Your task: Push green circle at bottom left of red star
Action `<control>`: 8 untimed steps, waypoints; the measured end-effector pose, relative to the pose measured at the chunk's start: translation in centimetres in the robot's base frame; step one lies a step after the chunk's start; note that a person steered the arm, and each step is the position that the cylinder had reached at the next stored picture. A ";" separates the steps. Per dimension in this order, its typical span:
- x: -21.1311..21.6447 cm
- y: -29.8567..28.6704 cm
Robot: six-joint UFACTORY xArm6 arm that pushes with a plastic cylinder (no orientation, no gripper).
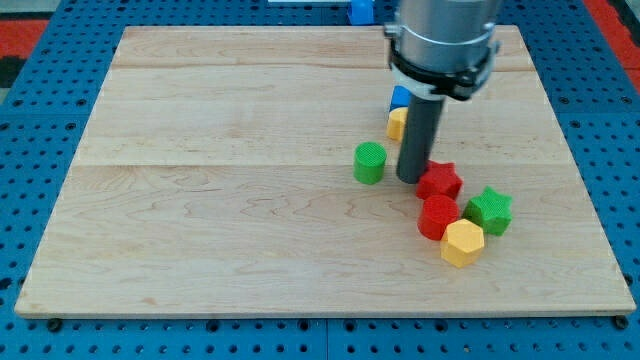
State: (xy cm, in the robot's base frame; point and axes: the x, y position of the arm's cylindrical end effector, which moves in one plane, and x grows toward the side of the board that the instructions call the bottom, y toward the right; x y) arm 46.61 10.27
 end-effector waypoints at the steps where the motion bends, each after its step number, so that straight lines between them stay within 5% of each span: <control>1: -0.7 -0.6; 5: -6.4 -7.0; 8: -4.0 -13.5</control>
State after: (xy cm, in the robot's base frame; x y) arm 42.57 -3.25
